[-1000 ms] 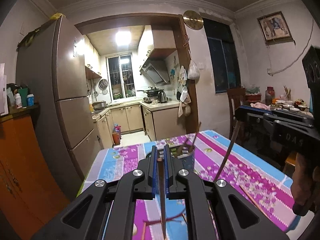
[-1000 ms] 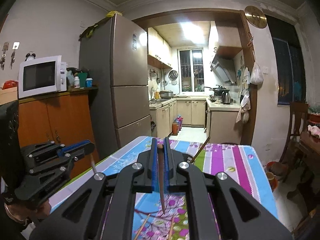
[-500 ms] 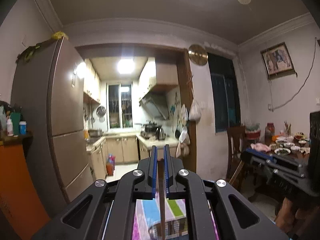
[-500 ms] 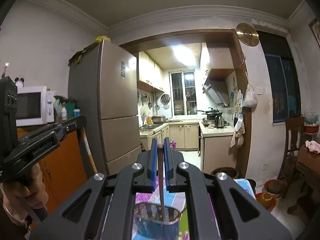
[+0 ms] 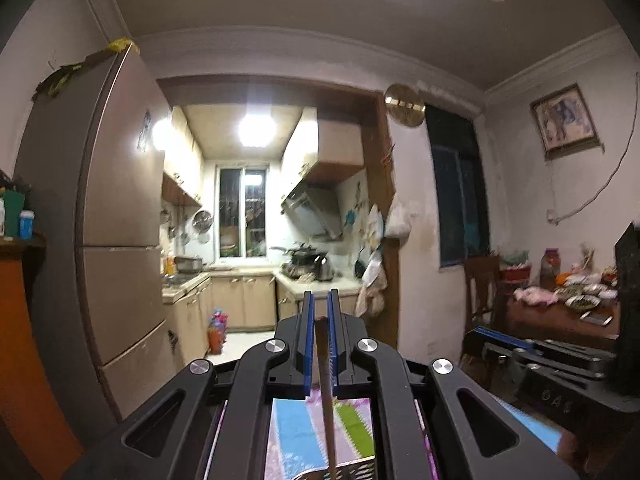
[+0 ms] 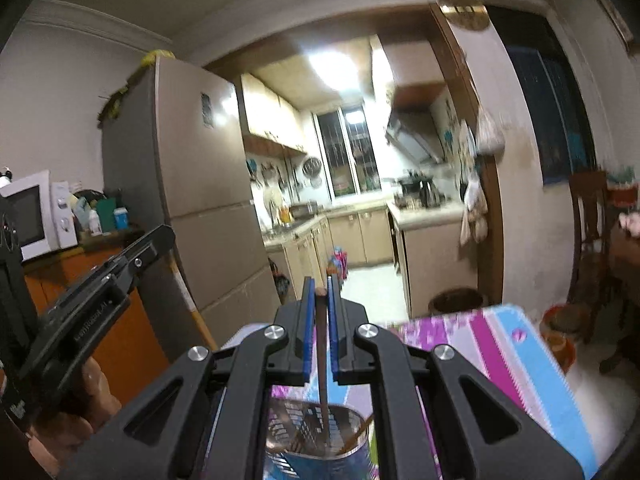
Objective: Organize utensils
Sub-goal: 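Drop the left tool's chopstick into the holder and open while the right tool releases its chopstick, then move both open tools back over the remaining chopsticks on the tablecloth, then close the left tool on one chopstick while the right tool grasps another chopstick, then lift the left tool's chopstick upright toward the holder while the right tool lifts its chopstick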
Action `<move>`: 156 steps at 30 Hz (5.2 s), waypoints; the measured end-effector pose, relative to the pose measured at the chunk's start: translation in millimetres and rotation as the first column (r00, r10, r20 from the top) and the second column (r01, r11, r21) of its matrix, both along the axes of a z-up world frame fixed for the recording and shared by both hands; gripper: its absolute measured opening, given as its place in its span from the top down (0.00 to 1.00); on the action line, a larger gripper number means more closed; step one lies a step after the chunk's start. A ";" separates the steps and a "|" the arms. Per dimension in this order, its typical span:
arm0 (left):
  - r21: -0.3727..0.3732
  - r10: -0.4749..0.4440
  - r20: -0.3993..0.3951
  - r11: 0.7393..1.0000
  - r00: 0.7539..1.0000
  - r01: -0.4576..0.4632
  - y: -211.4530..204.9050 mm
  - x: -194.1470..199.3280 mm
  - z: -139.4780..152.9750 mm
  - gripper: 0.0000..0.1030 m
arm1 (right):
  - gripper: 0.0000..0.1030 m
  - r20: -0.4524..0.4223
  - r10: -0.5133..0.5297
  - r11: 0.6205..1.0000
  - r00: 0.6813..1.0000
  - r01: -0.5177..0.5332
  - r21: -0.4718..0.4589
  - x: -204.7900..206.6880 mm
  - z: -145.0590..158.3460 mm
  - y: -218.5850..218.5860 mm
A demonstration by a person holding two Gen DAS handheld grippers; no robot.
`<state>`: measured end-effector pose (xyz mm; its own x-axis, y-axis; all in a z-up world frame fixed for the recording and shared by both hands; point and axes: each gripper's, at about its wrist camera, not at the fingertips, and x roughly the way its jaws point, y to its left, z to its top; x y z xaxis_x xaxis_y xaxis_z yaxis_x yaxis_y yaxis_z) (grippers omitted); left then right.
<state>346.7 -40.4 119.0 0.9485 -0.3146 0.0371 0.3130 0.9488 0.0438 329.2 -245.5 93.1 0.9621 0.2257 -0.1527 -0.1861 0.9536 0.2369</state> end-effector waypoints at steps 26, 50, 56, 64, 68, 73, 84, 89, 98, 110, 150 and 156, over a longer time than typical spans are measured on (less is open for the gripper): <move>-0.062 0.174 0.027 0.983 0.984 -0.172 126.1 -100.3 -16.3 0.66 | 0.59 0.032 -0.146 0.989 0.989 0.145 0.036 -132.0 -7.8 -93.1; 0.316 0.301 -0.356 0.930 0.885 -0.189 170.6 -298.7 -205.1 0.55 | 0.54 -0.315 -0.275 0.944 0.908 0.194 -0.266 -318.6 -160.7 -65.0; 0.308 0.291 -0.407 0.936 0.866 -0.170 167.8 -310.0 -229.7 0.55 | 0.72 -0.380 -0.178 0.955 0.907 0.066 -0.290 -327.1 -199.4 -29.4; 0.350 0.256 -0.392 0.930 0.883 -0.114 149.5 -327.3 -246.8 0.55 | 0.85 -0.378 -0.147 0.952 0.914 0.027 -0.306 -313.0 -219.4 7.1; 0.373 0.241 -0.387 0.924 0.890 -0.088 141.3 -329.5 -252.3 0.55 | 0.85 -0.378 -0.165 0.944 0.911 0.036 -0.327 -310.0 -225.5 14.3; 0.383 0.244 -0.389 0.920 0.888 -0.085 136.5 -321.9 -260.6 0.55 | 0.85 -0.379 -0.178 0.946 0.908 0.052 -0.320 -304.9 -228.9 14.8; 0.372 0.238 -0.396 0.925 0.887 -0.082 140.6 -303.1 -272.5 0.55 | 0.85 -0.374 -0.186 0.948 0.908 0.066 -0.311 -294.5 -232.5 17.5; 0.357 0.230 -0.405 0.931 0.885 -0.079 142.7 -299.7 -275.6 0.55 | 0.85 -0.369 -0.194 0.946 0.909 0.073 -0.316 -289.9 -233.6 18.1; 0.318 0.178 -0.417 0.947 0.891 -0.040 146.9 -295.9 -280.1 0.71 | 0.85 -0.371 -0.213 0.947 0.904 0.098 -0.307 -285.7 -234.3 17.6; 0.258 0.061 -0.432 0.965 0.900 0.058 160.9 -297.7 -282.7 0.79 | 0.86 -0.373 -0.224 0.956 0.900 0.128 -0.264 -285.1 -235.6 15.8; 0.240 0.029 -0.383 0.968 0.923 0.070 155.6 -298.1 -253.9 0.93 | 0.95 -0.123 -0.281 0.867 0.952 0.197 -0.457 -310.4 -209.1 47.7; 0.252 0.043 -0.355 0.966 0.934 0.052 148.2 -298.8 -236.3 0.93 | 0.95 -0.064 -0.259 0.868 0.964 0.203 -0.453 -313.7 -193.2 45.8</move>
<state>47.9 107.8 -117.3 0.8826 -0.2729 -0.3828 0.3567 0.9192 0.1669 15.5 -199.7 -100.1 0.9468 -0.1178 -0.2996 0.0553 0.9763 -0.2091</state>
